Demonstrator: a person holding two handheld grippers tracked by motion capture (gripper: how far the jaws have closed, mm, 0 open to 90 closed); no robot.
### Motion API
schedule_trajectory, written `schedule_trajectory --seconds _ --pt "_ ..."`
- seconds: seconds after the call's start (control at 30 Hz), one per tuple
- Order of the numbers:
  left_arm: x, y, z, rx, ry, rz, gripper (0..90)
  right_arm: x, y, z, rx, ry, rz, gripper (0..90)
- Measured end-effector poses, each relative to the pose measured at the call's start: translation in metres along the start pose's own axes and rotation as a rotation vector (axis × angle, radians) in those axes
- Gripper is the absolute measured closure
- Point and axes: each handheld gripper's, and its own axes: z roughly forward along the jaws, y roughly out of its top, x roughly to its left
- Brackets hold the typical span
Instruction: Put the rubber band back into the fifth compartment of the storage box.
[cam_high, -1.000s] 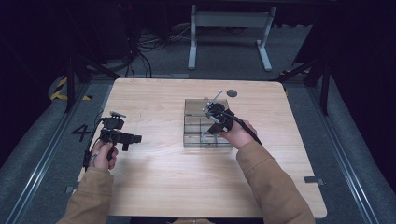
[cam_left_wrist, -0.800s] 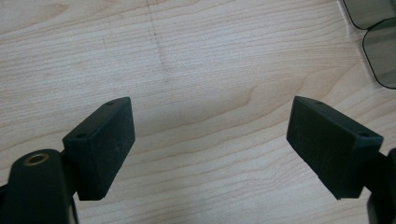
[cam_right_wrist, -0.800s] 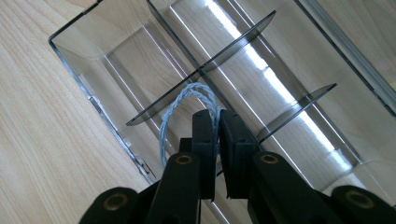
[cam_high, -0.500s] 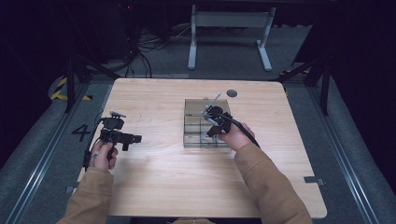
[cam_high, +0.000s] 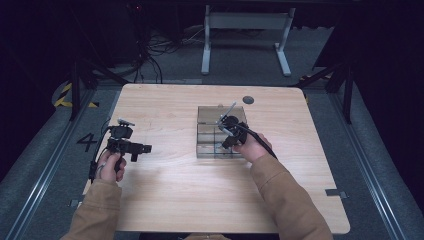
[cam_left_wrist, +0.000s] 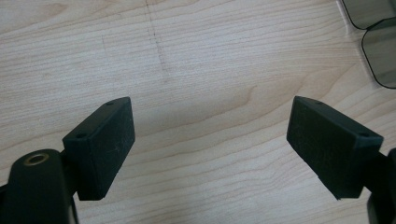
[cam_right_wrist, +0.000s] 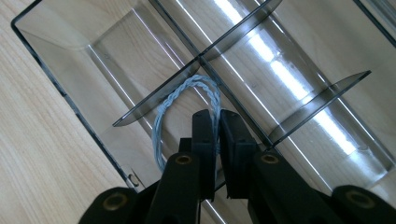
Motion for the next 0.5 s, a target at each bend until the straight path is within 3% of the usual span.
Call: schedule_trajectory --seconds 0.27,0.5 --pt "-0.0002 0.0 -0.0004 -0.004 -0.003 -0.004 16.1 0.0001 -0.0026 0.0008 -0.009 -0.001 -0.003 84.2" --pt "-0.0002 0.0001 -0.0003 -0.006 -0.006 -0.003 16.1 0.0016 -0.0048 -0.0065 -0.039 -0.015 -0.007 74.5"
